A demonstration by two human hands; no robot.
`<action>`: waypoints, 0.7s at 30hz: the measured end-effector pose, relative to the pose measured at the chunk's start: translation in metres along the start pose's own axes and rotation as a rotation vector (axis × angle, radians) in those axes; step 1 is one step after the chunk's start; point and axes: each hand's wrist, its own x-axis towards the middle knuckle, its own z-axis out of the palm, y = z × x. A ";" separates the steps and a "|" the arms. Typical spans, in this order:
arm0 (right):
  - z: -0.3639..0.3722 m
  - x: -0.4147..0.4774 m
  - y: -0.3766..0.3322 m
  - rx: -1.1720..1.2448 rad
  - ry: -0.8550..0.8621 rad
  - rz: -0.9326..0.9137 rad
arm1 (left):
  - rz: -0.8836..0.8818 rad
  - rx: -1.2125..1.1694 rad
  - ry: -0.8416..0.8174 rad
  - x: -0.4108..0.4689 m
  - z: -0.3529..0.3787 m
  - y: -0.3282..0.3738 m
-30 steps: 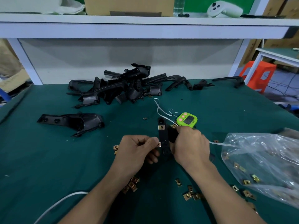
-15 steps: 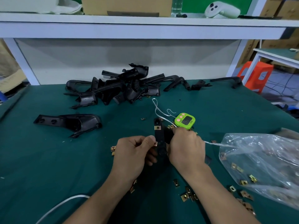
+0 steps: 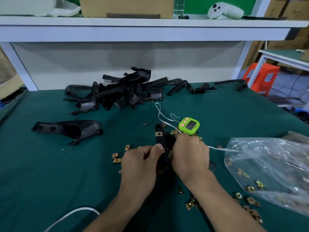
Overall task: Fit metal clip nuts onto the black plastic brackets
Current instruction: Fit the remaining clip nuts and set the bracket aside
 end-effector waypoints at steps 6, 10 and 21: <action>-0.003 0.000 0.003 0.042 -0.007 -0.003 | 0.057 0.141 -0.134 -0.003 -0.004 0.002; -0.003 -0.003 0.001 0.190 0.028 -0.025 | 0.090 0.265 -0.032 0.004 -0.005 -0.005; -0.007 0.000 0.000 0.439 0.018 -0.143 | 0.147 0.225 0.029 0.013 -0.013 -0.015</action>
